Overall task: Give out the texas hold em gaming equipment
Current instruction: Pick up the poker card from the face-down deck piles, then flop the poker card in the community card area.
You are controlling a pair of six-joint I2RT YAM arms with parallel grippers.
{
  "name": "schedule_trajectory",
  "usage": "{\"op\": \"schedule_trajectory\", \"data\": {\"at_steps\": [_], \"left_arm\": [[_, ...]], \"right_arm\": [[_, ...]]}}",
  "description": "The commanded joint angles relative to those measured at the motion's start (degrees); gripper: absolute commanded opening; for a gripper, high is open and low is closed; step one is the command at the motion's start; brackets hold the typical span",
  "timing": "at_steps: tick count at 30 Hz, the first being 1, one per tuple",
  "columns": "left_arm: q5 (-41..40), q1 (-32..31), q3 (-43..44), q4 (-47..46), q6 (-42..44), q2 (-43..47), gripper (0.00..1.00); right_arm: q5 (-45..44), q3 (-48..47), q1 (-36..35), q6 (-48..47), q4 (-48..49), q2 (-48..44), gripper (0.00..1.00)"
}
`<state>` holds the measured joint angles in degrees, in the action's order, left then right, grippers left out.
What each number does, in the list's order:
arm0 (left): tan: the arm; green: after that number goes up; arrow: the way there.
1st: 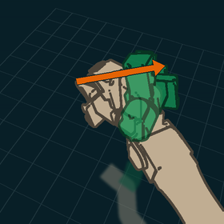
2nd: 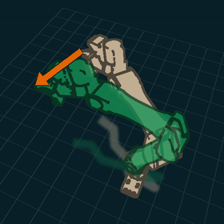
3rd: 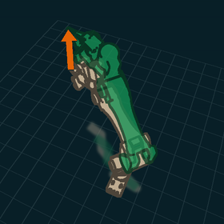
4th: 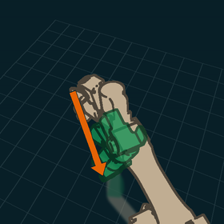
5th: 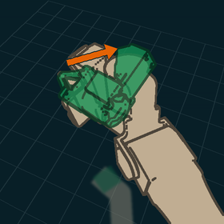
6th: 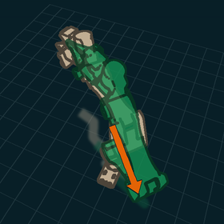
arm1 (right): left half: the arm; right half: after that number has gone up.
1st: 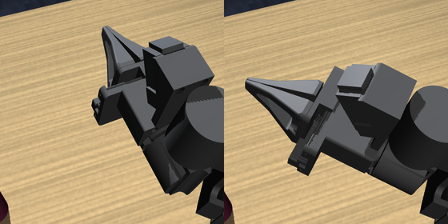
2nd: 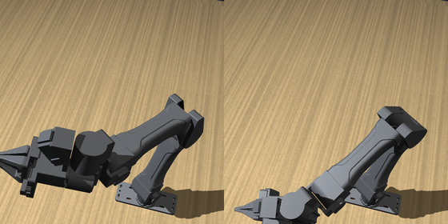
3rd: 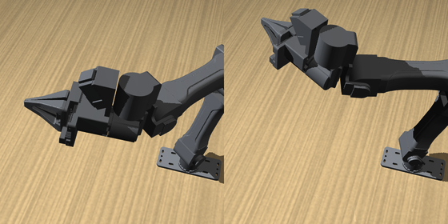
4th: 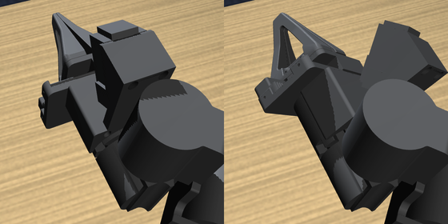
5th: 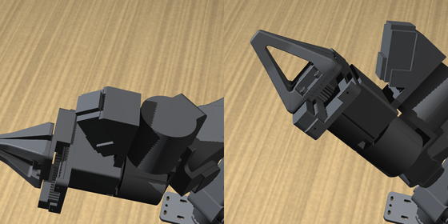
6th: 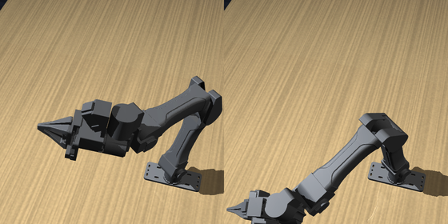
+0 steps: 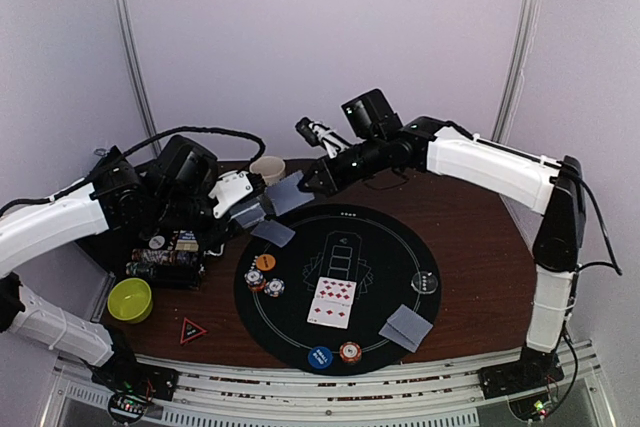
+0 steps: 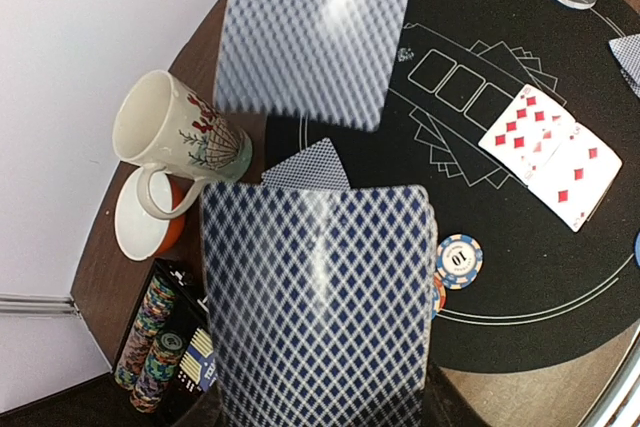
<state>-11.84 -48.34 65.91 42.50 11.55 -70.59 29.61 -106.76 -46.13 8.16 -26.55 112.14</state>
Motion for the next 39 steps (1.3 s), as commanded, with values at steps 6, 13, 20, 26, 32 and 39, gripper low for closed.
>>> {"op": "schedule_trajectory", "data": {"at_steps": [6, 13, 20, 26, 32, 39], "left_arm": [[-1.0, -0.1, 0.2, -2.2, -2.6, 0.8, 0.47], [-1.1, -0.1, -0.2, -2.2, -3.0, 0.2, 0.47], [-1.6, -0.1, -0.6, -2.3, -2.6, -0.2, 0.47], [-1.8, -0.1, -0.4, -2.6, -1.5, -1.1, 0.47], [-1.7, -0.1, 0.4, -2.7, -0.7, -2.4, 0.47], [-1.3, -0.1, 0.5, -3.2, -0.7, -2.5, 0.47]], "right_arm": [[-16.0, 29.8, 4.4, -48.1, 14.5, -16.8, 0.00], [-2.7, 33.6, 3.9, -81.6, 24.2, -8.4, 0.00], [-0.7, 31.5, 3.4, -92.7, 30.9, -0.4, 0.00], [-0.2, 35.1, 2.7, -101.3, 26.8, -1.3, 0.00], [-0.1, 41.3, 2.6, -94.1, 40.6, -6.4, 0.00], [-0.6, 39.3, 3.1, -99.8, 35.1, -5.4, 0.00]]}}
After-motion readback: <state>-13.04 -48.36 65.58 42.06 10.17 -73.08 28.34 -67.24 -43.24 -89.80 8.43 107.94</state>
